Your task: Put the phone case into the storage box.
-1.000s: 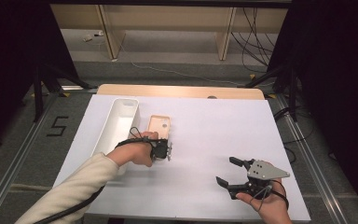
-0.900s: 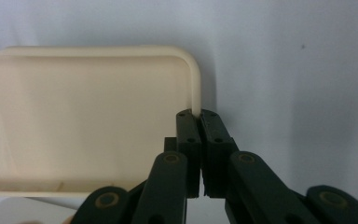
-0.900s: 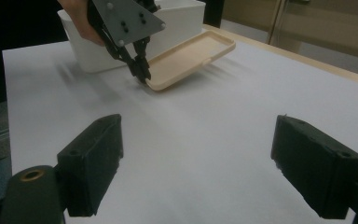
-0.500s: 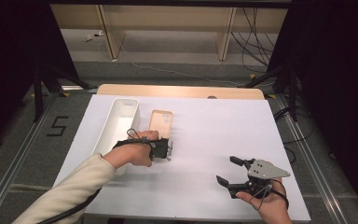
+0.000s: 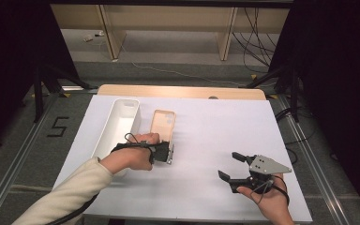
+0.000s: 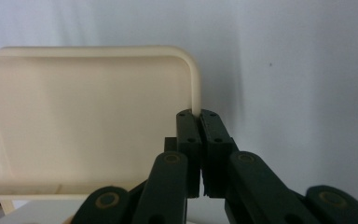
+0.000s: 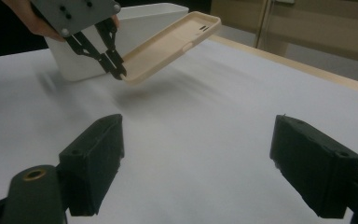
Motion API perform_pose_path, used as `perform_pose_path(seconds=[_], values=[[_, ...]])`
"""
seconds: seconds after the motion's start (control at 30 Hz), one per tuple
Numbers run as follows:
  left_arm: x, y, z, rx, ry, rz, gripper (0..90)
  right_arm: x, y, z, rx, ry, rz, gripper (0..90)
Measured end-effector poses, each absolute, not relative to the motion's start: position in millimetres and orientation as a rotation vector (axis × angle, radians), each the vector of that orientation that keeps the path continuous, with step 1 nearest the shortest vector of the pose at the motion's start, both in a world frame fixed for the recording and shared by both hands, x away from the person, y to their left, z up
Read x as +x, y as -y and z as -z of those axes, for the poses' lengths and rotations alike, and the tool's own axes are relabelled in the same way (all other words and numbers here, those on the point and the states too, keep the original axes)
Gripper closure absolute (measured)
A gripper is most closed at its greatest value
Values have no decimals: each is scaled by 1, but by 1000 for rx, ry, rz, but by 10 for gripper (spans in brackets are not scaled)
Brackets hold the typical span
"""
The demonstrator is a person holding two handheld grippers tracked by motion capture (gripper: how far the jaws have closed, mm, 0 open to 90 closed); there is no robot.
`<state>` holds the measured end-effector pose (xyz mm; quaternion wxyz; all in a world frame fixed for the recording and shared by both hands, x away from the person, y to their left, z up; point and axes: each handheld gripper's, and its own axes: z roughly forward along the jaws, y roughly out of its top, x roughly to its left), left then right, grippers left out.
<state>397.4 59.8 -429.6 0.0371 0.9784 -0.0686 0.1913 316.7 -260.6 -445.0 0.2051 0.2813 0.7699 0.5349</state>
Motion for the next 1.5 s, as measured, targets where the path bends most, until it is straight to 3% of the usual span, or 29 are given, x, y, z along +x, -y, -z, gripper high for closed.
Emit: perform_pose_path(seconds=[1.23,1.37,1.5], values=[[359,-24,413,2903,398,-614,877,375,219,433,781,-2136,-1550,208],[353,-22,411,2904,341,-642,876,382,214,432,817,-2155,-1544,210],[353,-17,410,2887,426,-633,877,389,210,432,832,-2166,-1537,215]])
